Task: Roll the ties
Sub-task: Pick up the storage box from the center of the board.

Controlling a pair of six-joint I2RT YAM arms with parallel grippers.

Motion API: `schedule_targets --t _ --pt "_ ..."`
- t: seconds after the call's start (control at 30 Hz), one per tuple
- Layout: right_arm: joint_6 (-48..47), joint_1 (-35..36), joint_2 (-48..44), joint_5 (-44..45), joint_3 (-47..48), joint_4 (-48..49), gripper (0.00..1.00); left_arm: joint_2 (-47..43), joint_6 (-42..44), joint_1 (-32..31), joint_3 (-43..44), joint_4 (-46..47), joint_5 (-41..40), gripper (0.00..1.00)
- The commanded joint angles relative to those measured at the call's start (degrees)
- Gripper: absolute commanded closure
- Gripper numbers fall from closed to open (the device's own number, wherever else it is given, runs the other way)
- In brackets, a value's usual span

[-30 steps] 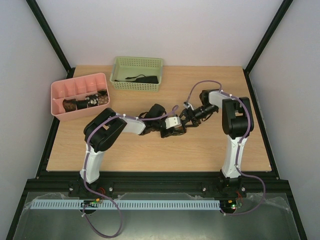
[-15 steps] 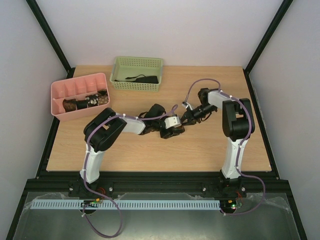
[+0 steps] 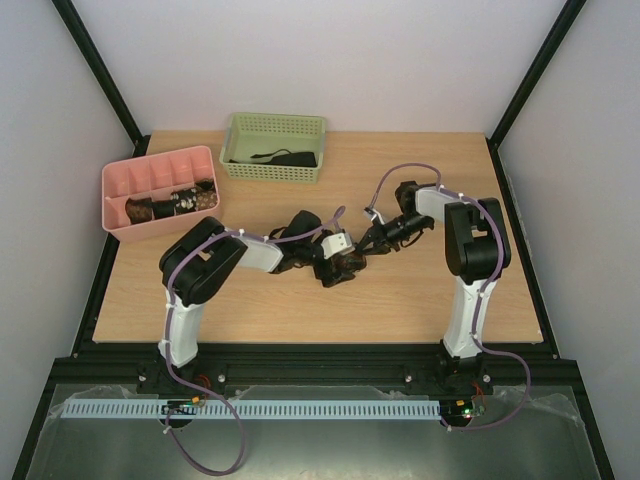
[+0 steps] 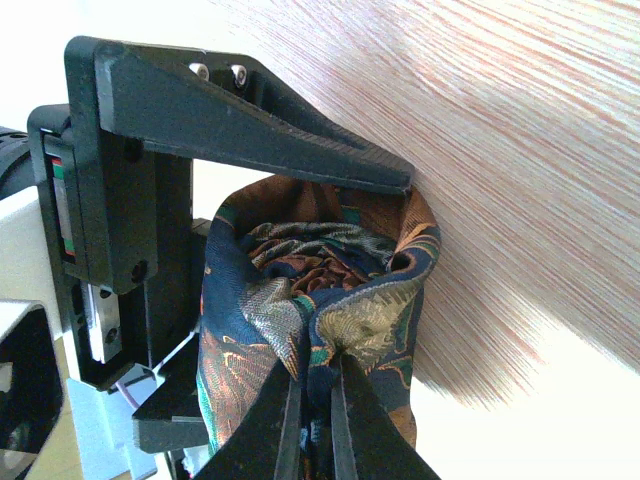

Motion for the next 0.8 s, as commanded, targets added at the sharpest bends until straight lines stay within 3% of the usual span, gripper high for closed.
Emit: schedule_targets --t 0.0,0.1,0.27,0.3,0.33,0.37,0.4,0.43,0.47,0.6,0.77 --pt "2.13 0.56 -0.76 2.32 -2.13 2.22 0.99 2.85 -3.05 -0.36 2.35 2.48 1.05 0.01" --pt "2.92 0.53 -0.96 1.91 -2.3 2.93 0.99 5.2 -2.78 -0.53 3.93 1.62 -0.4 0.08" --pt "3.98 0.4 -1.17 1.29 -2.59 3.46 0.99 3.52 0.75 -0.18 3.09 -1.64 -2.82 0.48" --pt "4.42 0.29 -1.23 0.95 -2.73 3.86 0.99 2.6 1.42 -0.02 2.46 -1.94 -3.22 0.5" --pt "5.06 0.08 -1.39 0.6 -3.08 4.47 0.99 1.61 2.07 0.17 1.83 -2.04 -3.58 0.49" --pt "5.85 -0.1 -1.55 0.38 -3.47 5.26 0.99 0.51 2.56 0.41 1.22 -2.19 -3.97 0.42" --pt "6.72 -0.4 -1.88 0.19 -3.76 6.14 0.99 -0.62 2.82 0.67 0.74 -2.4 -4.61 0.27" --pt "7.39 -0.57 -2.22 -0.08 -4.09 7.23 0.99 -2.07 2.57 1.06 -0.07 -2.4 -5.24 0.05" --pt "8.1 -0.9 -2.5 -0.59 -4.33 8.01 0.99 -3.62 2.0 1.59 -0.76 -2.03 -5.41 0.01" --pt "11.7 -2.19 -4.0 -3.23 -4.19 11.54 0.99 -8.95 -3.35 4.55 0.49 -6.63 -5.75 0.0" --pt "19.63 -3.39 -6.24 -6.41 -3.53 19.37 0.98 -12.2 -10.91 9.6 7.87 -22.08 -7.98 0.01"
